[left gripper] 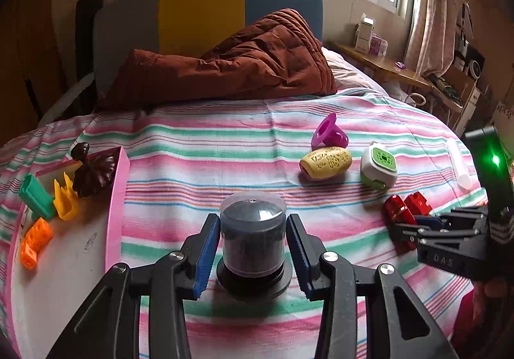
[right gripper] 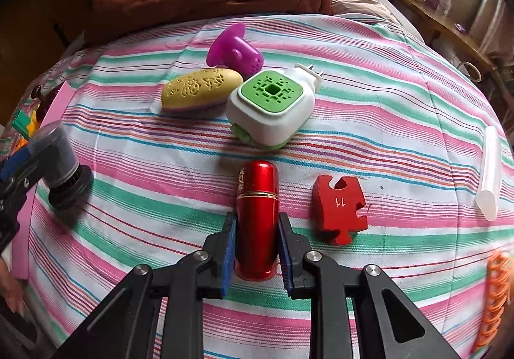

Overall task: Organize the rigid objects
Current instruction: 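Carry the grey cup with the left tool and set it in the tray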

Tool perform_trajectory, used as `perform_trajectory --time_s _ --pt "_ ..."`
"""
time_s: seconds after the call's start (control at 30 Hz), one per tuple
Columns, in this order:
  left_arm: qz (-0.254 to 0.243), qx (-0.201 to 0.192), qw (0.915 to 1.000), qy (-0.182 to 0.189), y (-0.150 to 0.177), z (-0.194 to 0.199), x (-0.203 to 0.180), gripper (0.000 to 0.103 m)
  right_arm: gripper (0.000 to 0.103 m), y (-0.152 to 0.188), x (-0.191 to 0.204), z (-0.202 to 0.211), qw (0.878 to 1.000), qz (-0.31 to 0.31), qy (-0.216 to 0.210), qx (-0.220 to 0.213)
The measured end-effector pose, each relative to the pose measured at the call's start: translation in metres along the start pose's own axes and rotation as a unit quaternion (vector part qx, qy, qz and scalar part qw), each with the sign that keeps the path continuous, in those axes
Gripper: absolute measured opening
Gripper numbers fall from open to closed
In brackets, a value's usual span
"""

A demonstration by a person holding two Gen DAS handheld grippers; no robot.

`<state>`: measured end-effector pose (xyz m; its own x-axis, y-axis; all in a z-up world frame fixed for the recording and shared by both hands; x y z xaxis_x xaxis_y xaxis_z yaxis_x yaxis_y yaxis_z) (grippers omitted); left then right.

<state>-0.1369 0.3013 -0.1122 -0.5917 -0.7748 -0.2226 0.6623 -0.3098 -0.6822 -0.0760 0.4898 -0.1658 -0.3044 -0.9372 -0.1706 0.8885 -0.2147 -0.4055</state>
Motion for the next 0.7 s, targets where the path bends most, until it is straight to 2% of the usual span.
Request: perform_trajectory --time_s 0.17,0.33,0.47,0.7 --pt "0.011 0.004 0.9999 0.011 0.014 0.006 -0.001 0.043 0.026 -0.001 -0.002 -0.001 0.999 -0.026 -0.019 0.007" --pt "0.019 0.011 0.9996 0.016 0.023 0.002 0.000 0.044 0.025 -0.002 -0.002 -0.002 1.000 -0.023 -0.016 0.002" --pt "0.018 0.007 0.9995 0.024 0.026 0.005 -0.001 0.044 0.025 -0.002 0.002 0.001 1.000 -0.017 -0.020 -0.002" --pt "0.054 -0.014 0.9972 0.049 0.025 0.026 0.010 0.043 0.025 0.002 0.002 0.005 0.999 -0.017 -0.027 -0.003"
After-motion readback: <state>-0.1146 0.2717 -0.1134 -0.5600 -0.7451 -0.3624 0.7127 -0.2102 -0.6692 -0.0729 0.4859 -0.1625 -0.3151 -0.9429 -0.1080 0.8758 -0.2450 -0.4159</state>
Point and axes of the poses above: each gripper's, at about its wrist camera, not at the fingertips, and z roughly against the way its jaws point, x to its left, y to its underside, the point moved 10 cm from there along -z, roughly the way its jaws point, and after that the axes turned 14 degrees about y, right-handed, at the moved point
